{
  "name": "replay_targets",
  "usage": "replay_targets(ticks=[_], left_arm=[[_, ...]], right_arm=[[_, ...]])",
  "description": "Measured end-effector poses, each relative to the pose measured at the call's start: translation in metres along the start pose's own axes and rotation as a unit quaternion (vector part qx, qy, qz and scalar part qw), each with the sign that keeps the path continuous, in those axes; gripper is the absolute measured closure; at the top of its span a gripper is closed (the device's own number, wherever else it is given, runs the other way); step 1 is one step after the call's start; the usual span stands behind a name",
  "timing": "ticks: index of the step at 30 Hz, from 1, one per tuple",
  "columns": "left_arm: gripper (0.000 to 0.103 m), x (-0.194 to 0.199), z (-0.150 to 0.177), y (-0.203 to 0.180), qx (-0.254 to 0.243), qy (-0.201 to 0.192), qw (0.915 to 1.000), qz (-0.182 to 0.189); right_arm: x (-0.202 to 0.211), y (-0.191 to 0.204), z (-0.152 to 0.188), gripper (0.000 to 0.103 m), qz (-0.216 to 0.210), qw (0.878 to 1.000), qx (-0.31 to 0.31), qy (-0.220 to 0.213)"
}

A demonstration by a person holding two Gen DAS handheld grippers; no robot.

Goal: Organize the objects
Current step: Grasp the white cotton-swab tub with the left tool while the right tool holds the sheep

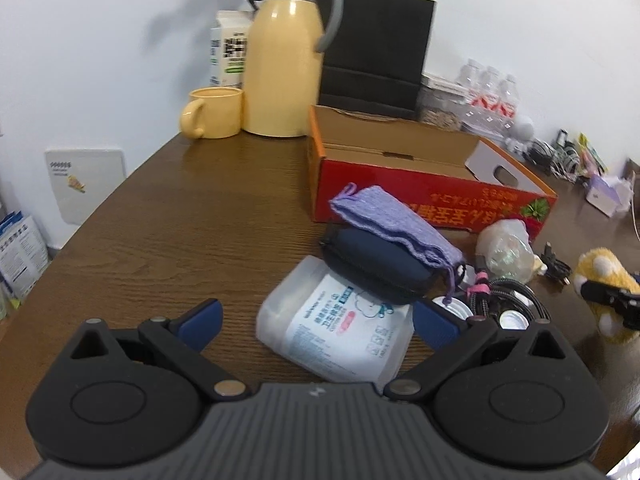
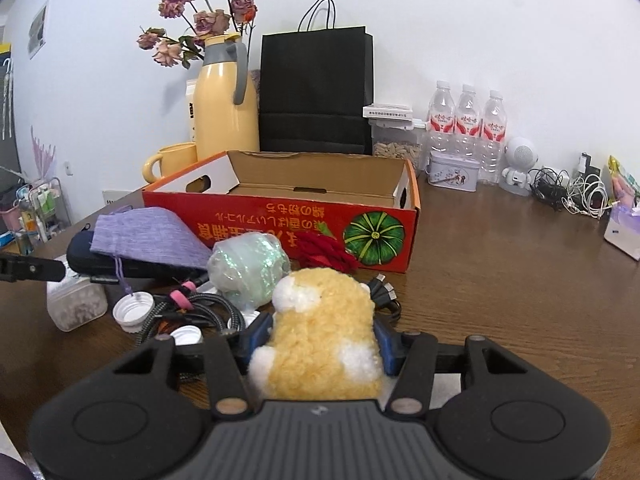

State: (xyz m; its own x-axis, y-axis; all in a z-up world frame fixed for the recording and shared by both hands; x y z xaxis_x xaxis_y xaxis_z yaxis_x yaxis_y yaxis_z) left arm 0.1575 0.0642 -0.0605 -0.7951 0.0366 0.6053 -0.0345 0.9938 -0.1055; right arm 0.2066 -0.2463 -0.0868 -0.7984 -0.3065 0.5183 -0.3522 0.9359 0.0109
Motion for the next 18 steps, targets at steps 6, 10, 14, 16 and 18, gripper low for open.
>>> replay_targets(ticks=[6, 10, 14, 16, 18], left_arm=[[0.0, -0.017, 0.001, -0.01, -0.053, 0.023, 0.9983, 0.01], [0.0, -0.028, 0.003, -0.014, -0.081, 0.03, 0.9962, 0.011], [0.0, -0.036, 0.004, -0.015, -0.076, 0.026, 0.9964, 0.027], [0.0, -0.04, 0.005, -0.015, -0.067, 0.026, 0.9969, 0.032], [0.0, -0.043, 0.007, -0.016, -0.067, 0.027, 0.997, 0.028]], right_arm=[[0.001, 0.005, -0.003, 0.052, -0.002, 1.0, 0.003, -0.002], [0.001, 0.008, -0.003, 0.052, -0.004, 1.0, 0.005, -0.001], [0.0, 0.011, -0.003, 0.052, -0.006, 1.0, 0.007, 0.0], [0.0, 0.013, -0.003, 0.052, -0.005, 1.0, 0.009, 0.001], [0.001, 0.014, -0.004, 0.052, -0.008, 1.0, 0.011, 0.0]])
Point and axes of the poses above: each gripper's, at about its wrist camera, not at the fingertips, and x roughly against the way its jaws point, y to its left, z to its underside, the point moved 6 cm from there along -x, roughly the way its jaws point
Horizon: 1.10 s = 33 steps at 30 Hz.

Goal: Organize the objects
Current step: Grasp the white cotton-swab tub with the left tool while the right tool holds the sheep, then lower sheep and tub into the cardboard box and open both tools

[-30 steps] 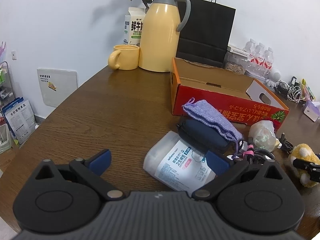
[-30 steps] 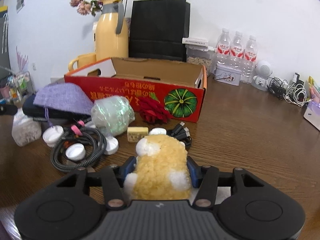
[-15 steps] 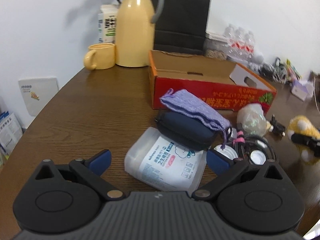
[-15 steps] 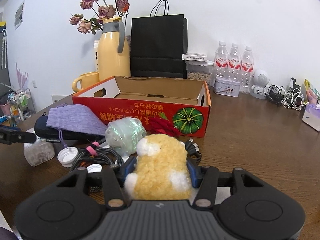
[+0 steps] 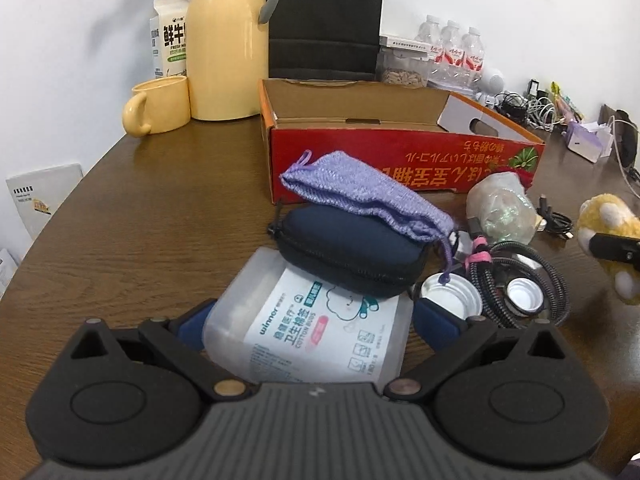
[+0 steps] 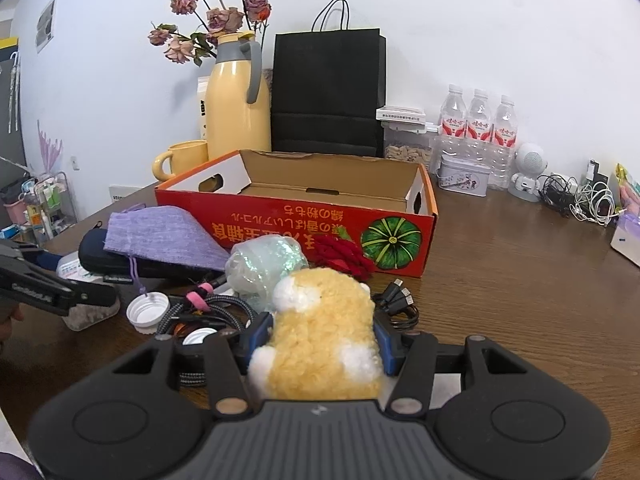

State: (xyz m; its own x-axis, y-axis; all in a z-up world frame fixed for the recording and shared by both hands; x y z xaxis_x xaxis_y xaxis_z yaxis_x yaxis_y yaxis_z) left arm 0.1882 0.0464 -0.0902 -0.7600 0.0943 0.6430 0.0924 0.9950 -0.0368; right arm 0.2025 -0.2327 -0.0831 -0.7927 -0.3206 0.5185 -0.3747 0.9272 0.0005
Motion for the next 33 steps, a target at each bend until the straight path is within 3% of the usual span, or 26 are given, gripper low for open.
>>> replay_targets(ticks=[11, 20, 27, 33], left_arm=[[0.005, 0.011, 0.011, -0.004, -0.006, -0.017, 0.9997, -0.016], [0.005, 0.044, 0.019, 0.012, 0.024, -0.043, 0.9982, -0.035], [0.005, 0.075, 0.0, 0.02, 0.033, -0.088, 0.9942, -0.053], [0.005, 0.076, -0.03, 0.015, 0.03, -0.113, 0.992, -0.047]], right_arm=[[0.005, 0.006, 0.0, 0.052, -0.008, 1.0, 0.005, -0.005], [0.014, 0.008, 0.0, 0.052, -0.006, 1.0, 0.004, -0.012], [0.019, 0.012, -0.006, 0.052, -0.006, 1.0, 0.012, -0.022], [0.018, 0.017, -0.022, 0.052, -0.004, 0.999, 0.027, -0.037]])
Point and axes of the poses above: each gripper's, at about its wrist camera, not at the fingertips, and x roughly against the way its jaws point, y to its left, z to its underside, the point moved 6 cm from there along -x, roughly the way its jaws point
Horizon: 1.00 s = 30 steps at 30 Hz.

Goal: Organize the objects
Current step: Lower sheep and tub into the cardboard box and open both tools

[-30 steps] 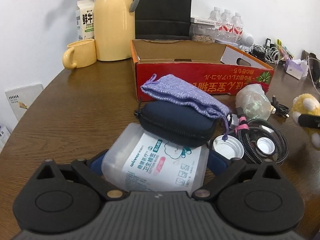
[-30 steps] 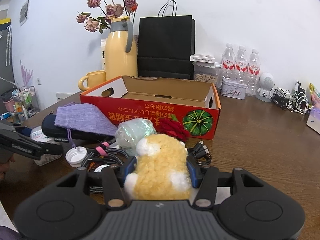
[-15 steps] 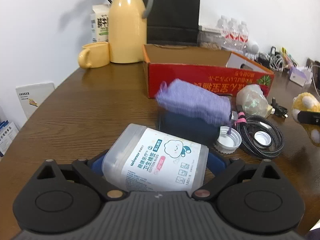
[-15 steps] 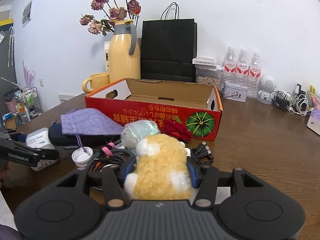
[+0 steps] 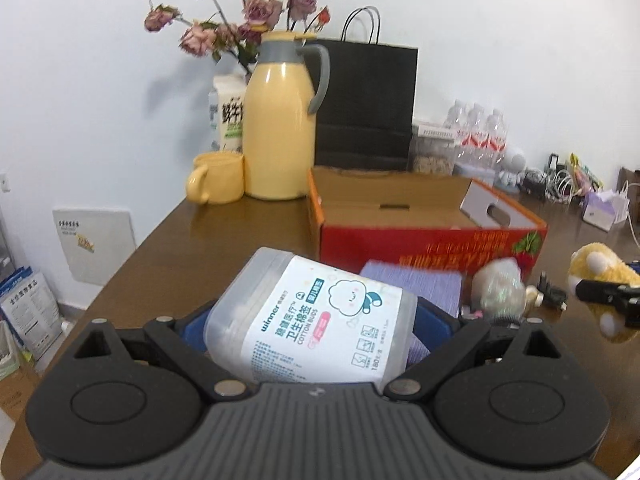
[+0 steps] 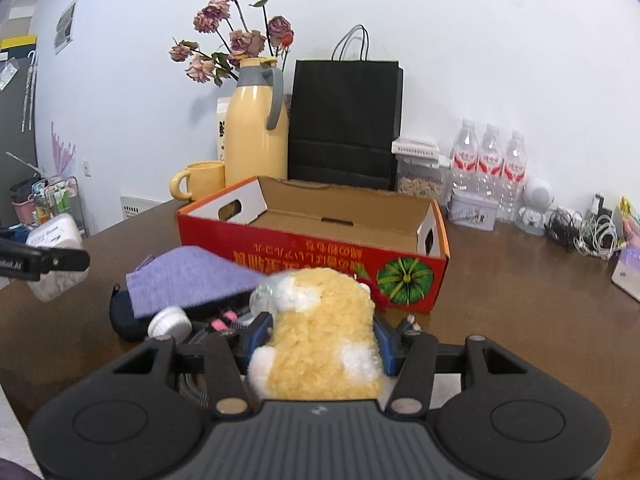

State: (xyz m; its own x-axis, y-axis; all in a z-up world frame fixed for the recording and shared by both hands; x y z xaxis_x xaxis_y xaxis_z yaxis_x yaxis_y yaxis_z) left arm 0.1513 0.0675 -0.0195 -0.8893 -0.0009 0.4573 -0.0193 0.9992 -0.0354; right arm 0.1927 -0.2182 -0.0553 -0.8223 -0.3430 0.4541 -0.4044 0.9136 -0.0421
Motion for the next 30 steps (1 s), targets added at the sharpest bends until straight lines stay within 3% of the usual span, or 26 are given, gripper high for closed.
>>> replay_targets(ticks=[13, 17, 22, 30], left_arm=[[0.005, -0.073, -0.094, -0.036, 0.023, -0.047, 0.9985, 0.015], [0.005, -0.109, -0.118, -0.045, 0.045, -0.04, 0.9977, 0.031], [0.005, -0.155, -0.137, -0.055, 0.049, -0.023, 0.9983, 0.021], [0.004, -0.216, -0.136, -0.062, 0.051, 0.014, 0.9986, 0.005]], right_arm=[[-0.06, -0.005, -0.085, 0.052, 0.006, 0.998, 0.021, -0.052], [-0.094, -0.01, -0.104, 0.052, 0.006, 0.998, 0.013, -0.053], [-0.146, -0.023, -0.122, 0.052, 0.011, 0.999, -0.006, -0.037], [-0.217, -0.05, -0.128, 0.052, 0.029, 0.999, -0.04, -0.006]])
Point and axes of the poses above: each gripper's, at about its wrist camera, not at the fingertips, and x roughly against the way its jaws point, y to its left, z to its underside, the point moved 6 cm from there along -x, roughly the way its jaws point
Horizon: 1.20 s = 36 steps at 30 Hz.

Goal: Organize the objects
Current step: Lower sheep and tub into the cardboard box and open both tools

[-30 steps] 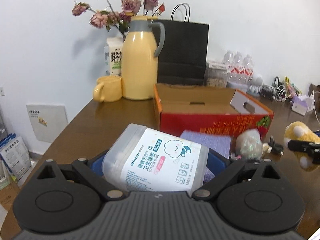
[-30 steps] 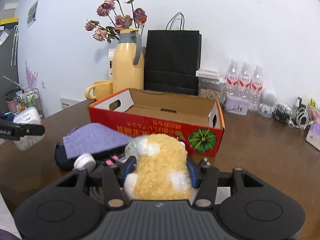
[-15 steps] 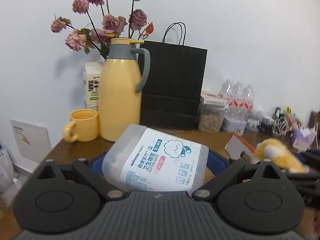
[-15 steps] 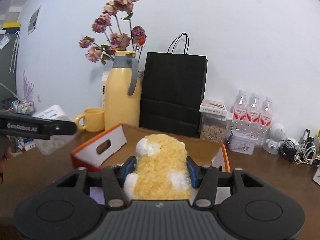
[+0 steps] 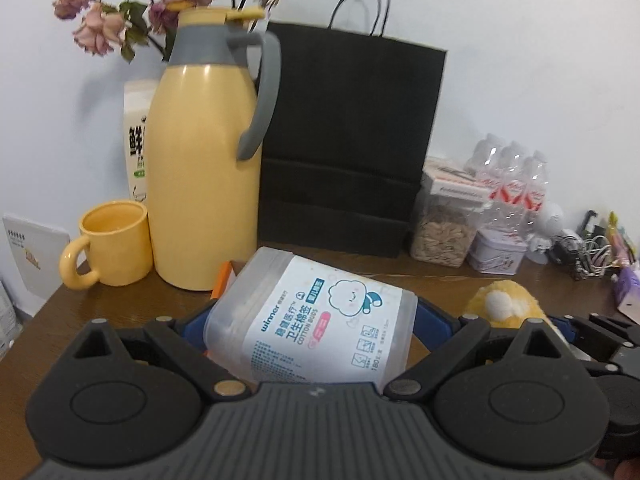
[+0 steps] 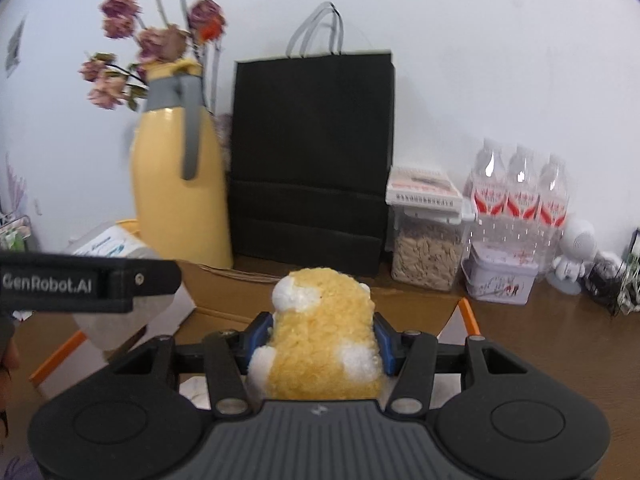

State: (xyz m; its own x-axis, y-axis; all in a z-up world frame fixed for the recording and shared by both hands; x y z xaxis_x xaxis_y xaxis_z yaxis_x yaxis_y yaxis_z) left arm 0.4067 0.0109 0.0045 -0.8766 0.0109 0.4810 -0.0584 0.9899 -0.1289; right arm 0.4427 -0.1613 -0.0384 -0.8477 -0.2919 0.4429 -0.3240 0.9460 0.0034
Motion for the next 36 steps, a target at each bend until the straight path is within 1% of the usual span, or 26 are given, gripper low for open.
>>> replay_targets(ticks=[4, 8, 12, 14, 15, 16, 17, 18, 19, 20, 27, 29, 36], left_arm=[[0.004, -0.014, 0.011, 0.0, -0.007, 0.02, 0.9998, 0.0], [0.004, -0.024, 0.018, 0.003, -0.008, 0.035, 0.9993, -0.01], [0.004, -0.024, 0.02, 0.003, -0.008, 0.037, 0.9992, -0.01], [0.0, -0.024, 0.02, 0.003, -0.007, 0.035, 0.9993, -0.013], [0.0, -0.023, 0.02, 0.003, -0.006, 0.032, 0.9994, -0.013], [0.0, -0.022, 0.02, 0.003, -0.004, 0.029, 0.9995, -0.014], [0.0, -0.021, 0.019, 0.003, -0.002, 0.026, 0.9996, -0.013], [0.0, -0.02, 0.018, 0.003, 0.0, 0.024, 0.9996, -0.013], [0.0, -0.02, 0.018, 0.004, 0.002, 0.023, 0.9996, -0.014], [0.0, -0.019, 0.017, 0.004, 0.004, 0.023, 0.9996, -0.015], [0.0, -0.017, 0.016, 0.004, 0.006, 0.02, 0.9997, -0.012], [0.0, -0.015, 0.015, 0.003, 0.006, 0.018, 0.9998, -0.01], [0.0, -0.008, 0.011, 0.002, 0.007, 0.01, 0.9999, -0.005]], right_arm=[[-0.008, -0.004, 0.011, 0.052, 0.001, 1.0, -0.001, 0.013], [-0.015, -0.002, 0.018, 0.052, 0.001, 1.0, -0.002, 0.029], [-0.018, -0.003, 0.023, 0.051, 0.004, 0.999, -0.003, 0.042], [-0.018, -0.003, 0.024, 0.049, 0.006, 0.999, -0.002, 0.045], [-0.017, -0.003, 0.023, 0.047, 0.008, 0.999, -0.002, 0.044], [-0.016, -0.004, 0.023, 0.04, 0.01, 0.999, -0.002, 0.043], [-0.015, -0.004, 0.023, 0.026, 0.012, 0.999, -0.002, 0.041], [-0.014, -0.006, 0.022, 0.018, 0.014, 0.999, -0.004, 0.04], [-0.014, -0.007, 0.022, 0.007, 0.018, 0.999, -0.005, 0.039], [-0.013, -0.007, 0.022, 0.003, 0.022, 0.999, -0.004, 0.038], [-0.013, -0.01, 0.021, 0.002, 0.026, 0.999, -0.008, 0.041], [-0.011, -0.009, 0.02, 0.0, 0.025, 0.999, -0.008, 0.038], [-0.002, -0.008, 0.013, 0.0, 0.026, 0.999, -0.007, 0.025]])
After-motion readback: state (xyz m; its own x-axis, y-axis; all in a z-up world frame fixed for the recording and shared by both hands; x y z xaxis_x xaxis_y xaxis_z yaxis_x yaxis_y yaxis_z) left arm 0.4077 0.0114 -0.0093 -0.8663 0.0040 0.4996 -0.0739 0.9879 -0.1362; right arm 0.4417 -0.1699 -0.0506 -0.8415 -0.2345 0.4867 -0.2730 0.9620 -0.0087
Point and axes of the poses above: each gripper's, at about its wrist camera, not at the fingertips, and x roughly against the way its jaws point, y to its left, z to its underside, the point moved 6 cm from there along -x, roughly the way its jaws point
